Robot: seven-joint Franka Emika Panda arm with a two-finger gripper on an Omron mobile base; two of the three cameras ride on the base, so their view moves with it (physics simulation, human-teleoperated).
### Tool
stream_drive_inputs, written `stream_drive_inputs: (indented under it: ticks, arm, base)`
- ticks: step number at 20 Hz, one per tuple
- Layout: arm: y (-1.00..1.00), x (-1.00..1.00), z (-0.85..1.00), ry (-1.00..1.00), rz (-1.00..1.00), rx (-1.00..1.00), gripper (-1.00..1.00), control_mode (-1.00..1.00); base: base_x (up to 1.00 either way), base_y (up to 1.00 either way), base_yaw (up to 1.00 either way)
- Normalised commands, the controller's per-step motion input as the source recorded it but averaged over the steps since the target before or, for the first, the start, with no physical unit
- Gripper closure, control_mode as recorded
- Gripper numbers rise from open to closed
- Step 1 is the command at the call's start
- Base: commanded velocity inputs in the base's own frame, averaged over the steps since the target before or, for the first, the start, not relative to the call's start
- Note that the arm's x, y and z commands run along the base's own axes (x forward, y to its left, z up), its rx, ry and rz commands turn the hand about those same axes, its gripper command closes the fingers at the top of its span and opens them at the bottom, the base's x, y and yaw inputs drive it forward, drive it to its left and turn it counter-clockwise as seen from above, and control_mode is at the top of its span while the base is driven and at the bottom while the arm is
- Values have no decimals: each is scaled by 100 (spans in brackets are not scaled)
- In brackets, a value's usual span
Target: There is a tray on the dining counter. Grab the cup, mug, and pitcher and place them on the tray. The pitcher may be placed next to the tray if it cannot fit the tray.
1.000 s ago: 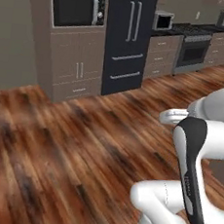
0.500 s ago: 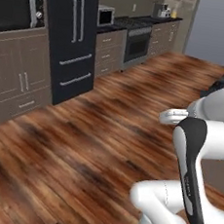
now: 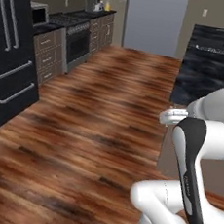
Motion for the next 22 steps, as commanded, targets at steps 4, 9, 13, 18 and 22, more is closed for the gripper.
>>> stream_drive_inputs:
  ticks: [4,9,13,18,22]
  arm:
    - [0,0,0,0,0,0,-100,100]
    - [0,0,0,0,0,0,-100,100]
    - [0,0,0,0,0,0,-100,100]
    - [0,0,0,0,0,0,-100,100]
    - [0,0,0,0,0,0,-100,100]
  base:
    - [81,32,-52]
    - [71,49,-49]
    - [66,54,-48]
    - [71,58,-47]
    - [72,57,-46]
